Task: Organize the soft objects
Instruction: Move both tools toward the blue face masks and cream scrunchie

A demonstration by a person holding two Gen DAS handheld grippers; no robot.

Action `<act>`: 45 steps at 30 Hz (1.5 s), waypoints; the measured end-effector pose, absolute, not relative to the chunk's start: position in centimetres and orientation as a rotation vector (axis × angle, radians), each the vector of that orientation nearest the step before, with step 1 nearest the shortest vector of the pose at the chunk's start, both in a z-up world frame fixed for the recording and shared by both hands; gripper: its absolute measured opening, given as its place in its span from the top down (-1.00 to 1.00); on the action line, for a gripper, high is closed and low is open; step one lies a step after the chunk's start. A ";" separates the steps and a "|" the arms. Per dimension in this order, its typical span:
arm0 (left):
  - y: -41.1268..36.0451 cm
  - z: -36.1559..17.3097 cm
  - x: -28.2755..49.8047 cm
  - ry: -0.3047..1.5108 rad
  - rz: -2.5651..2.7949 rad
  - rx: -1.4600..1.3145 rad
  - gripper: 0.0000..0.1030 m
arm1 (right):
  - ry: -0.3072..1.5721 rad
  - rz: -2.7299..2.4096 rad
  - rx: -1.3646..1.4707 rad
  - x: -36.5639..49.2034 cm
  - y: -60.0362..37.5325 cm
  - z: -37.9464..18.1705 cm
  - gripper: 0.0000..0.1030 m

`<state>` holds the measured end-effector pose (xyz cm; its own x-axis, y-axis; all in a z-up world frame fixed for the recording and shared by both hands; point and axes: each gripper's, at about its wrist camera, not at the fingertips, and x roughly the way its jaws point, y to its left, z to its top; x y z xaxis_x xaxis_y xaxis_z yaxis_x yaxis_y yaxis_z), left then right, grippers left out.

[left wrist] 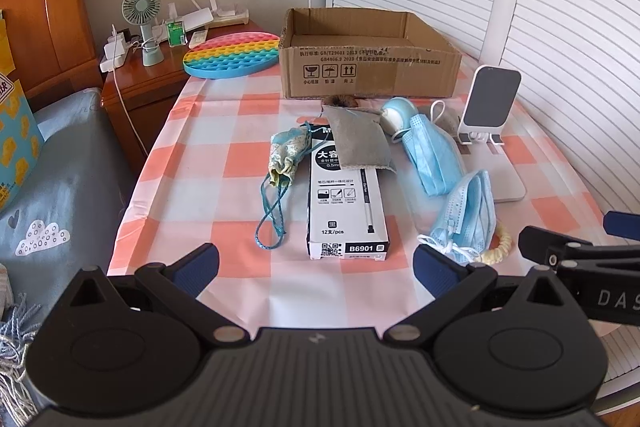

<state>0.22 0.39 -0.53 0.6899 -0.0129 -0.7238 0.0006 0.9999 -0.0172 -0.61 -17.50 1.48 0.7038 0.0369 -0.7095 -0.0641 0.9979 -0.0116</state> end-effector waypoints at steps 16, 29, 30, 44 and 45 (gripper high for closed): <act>0.4 -0.3 0.4 0.802 -0.008 -0.014 -0.99 | 0.780 0.071 -0.025 -0.5 -17.6 1.7 -1.00; 0.6 -0.3 0.9 0.794 -0.016 -0.009 -0.99 | 0.775 0.083 -0.029 0.0 -17.3 1.8 -1.00; 0.7 -0.3 0.9 0.792 -0.016 -0.010 -0.99 | 0.775 0.084 -0.030 0.1 -17.3 1.8 -1.00; 1.1 -1.3 1.8 0.783 -0.032 0.014 -0.99 | 0.764 0.136 -0.052 1.1 -16.7 1.2 -1.00; 1.2 -1.4 1.9 0.783 -0.033 0.013 -0.99 | 0.764 0.140 -0.051 1.2 -16.6 1.1 -1.00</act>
